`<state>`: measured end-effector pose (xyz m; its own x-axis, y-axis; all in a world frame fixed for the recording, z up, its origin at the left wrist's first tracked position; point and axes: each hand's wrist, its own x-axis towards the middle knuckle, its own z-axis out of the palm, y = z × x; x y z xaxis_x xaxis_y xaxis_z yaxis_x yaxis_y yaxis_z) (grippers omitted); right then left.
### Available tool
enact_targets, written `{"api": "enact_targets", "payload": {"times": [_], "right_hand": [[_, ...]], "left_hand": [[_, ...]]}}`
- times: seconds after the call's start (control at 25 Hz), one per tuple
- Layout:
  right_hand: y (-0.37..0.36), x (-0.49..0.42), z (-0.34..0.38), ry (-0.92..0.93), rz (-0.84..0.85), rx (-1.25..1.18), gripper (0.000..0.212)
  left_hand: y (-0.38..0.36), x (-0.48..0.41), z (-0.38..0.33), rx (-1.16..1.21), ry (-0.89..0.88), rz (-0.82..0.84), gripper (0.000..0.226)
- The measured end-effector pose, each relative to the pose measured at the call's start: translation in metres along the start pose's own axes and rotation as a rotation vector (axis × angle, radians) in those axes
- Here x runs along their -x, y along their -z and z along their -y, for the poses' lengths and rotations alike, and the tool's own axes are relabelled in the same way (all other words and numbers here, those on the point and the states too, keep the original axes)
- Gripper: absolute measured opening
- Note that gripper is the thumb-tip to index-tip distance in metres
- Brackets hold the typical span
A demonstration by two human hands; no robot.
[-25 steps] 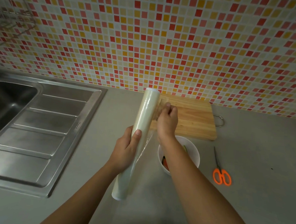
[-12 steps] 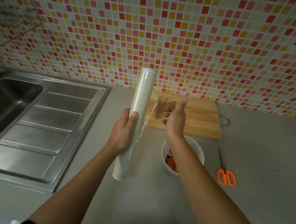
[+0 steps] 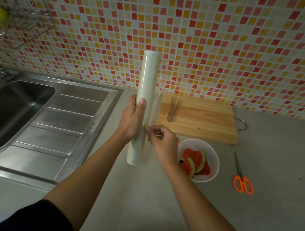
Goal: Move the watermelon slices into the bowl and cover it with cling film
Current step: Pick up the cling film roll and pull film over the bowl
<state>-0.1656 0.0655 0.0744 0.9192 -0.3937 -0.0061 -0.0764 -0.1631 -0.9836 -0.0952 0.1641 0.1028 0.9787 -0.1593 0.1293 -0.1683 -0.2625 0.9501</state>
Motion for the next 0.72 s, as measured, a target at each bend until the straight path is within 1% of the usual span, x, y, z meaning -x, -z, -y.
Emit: {"api": "enact_targets", "payload": {"times": [0.04, 0.12, 0.2, 0.28, 0.36, 0.44, 0.52, 0.64, 0.72], "right_hand": [[0.001, -0.001, 0.001, 0.014, -0.016, 0.001, 0.017], [0.002, -0.003, 0.004, 0.039, 0.003, 0.009, 0.015], [0.003, -0.005, 0.005, 0.078, 0.035, 0.078, 0.015], [0.005, -0.007, 0.003, 0.106, 0.023, 0.141, 0.017], [0.007, -0.006, -0.001, 0.072, -0.004, 0.112, 0.018], [0.007, 0.001, -0.004, 0.028, 0.002, 0.079, 0.023], [0.001, 0.007, -0.004, 0.041, 0.005, 0.089, 0.026], [-0.005, 0.006, 0.002, 0.077, -0.109, 0.019, 0.014], [-0.006, 0.0, 0.003, 0.112, -0.126, 0.033, 0.01]], "left_hand": [[-0.001, 0.0, -0.001, 0.007, -0.008, -0.008, 0.047], [-0.003, -0.001, -0.002, 0.02, -0.012, -0.026, 0.046], [-0.004, -0.002, -0.003, 0.022, -0.008, -0.037, 0.048], [-0.004, -0.005, -0.005, 0.022, -0.009, -0.05, 0.049], [-0.001, -0.01, -0.007, 0.045, -0.011, -0.074, 0.046], [0.0, -0.015, -0.01, 0.078, -0.024, -0.09, 0.04], [-0.002, -0.018, -0.013, 0.087, -0.05, -0.099, 0.039], [-0.009, -0.016, -0.016, 0.083, -0.084, -0.118, 0.039], [-0.011, -0.018, -0.013, 0.098, -0.076, -0.129, 0.037]]}}
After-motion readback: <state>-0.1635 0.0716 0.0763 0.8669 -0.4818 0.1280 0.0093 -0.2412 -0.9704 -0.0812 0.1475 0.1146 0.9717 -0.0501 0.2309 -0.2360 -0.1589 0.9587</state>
